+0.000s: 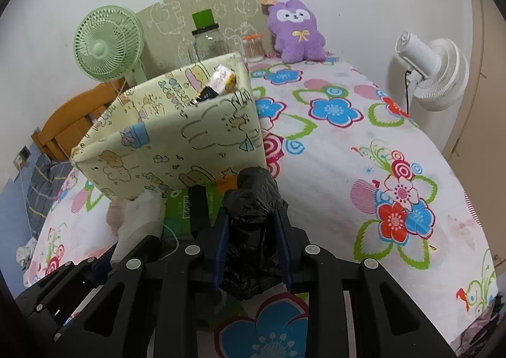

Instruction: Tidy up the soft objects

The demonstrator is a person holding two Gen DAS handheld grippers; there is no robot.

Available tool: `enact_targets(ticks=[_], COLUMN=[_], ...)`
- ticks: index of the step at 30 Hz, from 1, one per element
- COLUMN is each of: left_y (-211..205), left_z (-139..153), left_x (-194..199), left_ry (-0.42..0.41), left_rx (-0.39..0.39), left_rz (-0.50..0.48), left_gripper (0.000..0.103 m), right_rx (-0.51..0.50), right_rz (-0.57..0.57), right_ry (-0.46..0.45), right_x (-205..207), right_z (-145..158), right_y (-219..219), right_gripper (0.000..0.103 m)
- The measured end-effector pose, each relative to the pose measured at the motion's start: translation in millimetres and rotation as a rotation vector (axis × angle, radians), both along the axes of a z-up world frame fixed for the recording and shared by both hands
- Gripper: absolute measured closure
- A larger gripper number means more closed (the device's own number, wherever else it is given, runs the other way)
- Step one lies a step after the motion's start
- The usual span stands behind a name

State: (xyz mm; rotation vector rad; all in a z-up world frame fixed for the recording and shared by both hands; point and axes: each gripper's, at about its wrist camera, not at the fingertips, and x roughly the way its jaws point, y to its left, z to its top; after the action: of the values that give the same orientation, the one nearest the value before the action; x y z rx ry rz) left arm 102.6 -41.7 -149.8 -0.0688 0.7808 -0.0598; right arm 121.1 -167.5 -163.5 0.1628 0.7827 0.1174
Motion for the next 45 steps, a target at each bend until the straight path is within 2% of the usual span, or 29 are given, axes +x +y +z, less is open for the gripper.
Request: enact_targets(ticks=[28,45], left_y=[16,21], left_z=[67,100], left_x=[-30,-34], left_ry=[-0.123,-0.190], left_rx=[-0.040,-0.016], left_rz=[0.000,-0.001], left_gripper=[0.091,0.091], right_rx=[-0.037,-0.044], right_rz=[0.005,0.027], right_ry=[-0.149,-0.208], right_x=[-38,-44], right_z=[80,117], right_y=[21,30], right_gripper=[0.072,0.072])
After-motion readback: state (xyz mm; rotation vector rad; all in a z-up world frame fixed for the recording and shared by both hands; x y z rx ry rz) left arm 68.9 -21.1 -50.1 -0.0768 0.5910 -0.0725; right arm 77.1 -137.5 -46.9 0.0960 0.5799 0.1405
